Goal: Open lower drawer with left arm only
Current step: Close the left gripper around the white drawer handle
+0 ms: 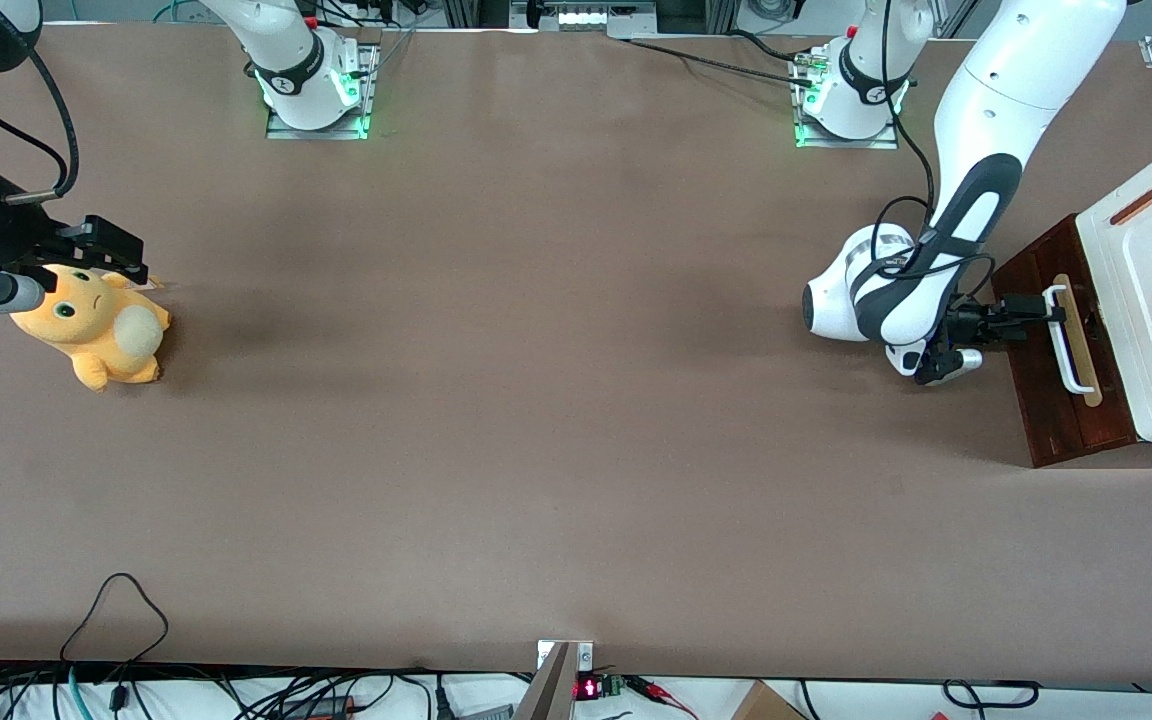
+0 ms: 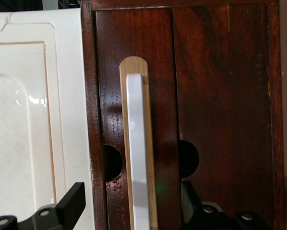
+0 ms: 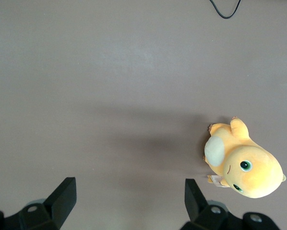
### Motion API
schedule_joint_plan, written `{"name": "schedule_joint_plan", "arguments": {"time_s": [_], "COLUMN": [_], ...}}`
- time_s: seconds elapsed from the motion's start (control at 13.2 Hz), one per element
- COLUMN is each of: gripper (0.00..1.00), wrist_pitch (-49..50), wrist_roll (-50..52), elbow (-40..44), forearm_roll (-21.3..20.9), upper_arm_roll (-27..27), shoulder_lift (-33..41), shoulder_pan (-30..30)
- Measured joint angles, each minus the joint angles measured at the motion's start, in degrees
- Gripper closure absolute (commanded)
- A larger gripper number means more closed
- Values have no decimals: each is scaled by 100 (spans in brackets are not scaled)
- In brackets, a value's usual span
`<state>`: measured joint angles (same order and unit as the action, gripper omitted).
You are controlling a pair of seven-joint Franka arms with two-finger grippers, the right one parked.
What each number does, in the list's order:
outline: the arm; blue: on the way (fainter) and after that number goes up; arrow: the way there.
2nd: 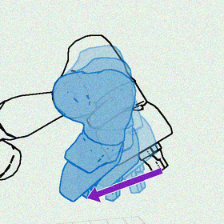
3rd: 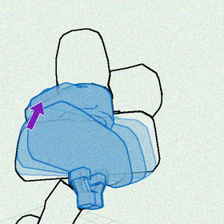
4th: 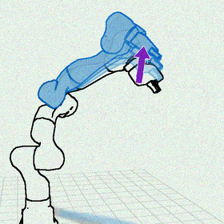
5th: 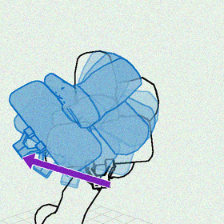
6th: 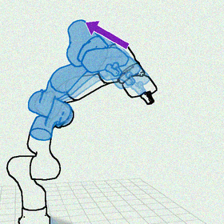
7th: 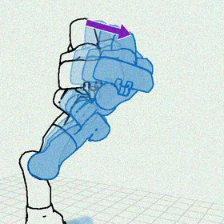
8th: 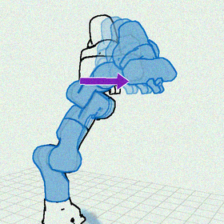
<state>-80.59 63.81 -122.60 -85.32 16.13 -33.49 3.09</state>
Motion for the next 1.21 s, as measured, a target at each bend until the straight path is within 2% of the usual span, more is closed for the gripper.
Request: {"name": "schedule_joint_plan", "arguments": {"time_s": [0.15,0.3,0.45,0.53,0.76,1.21], "gripper": [20,20,27,35,50,55], "wrist_pitch": [-104,-190,-236,-246,-251,-265], "wrist_roll": [-61,-112,-133,-135,-145,-158], "elbow": [53,80,97,104,105,106], "forearm_roll": [-30,-252,-358,-362,-365,-424], "upper_arm_roll": [-102,-256,-372,-396,-403,-406], "shoulder_lift": [-3,-23,-63,-88,-104,-135], "shoulder_pan": [0,2,5,5,2,1]}}
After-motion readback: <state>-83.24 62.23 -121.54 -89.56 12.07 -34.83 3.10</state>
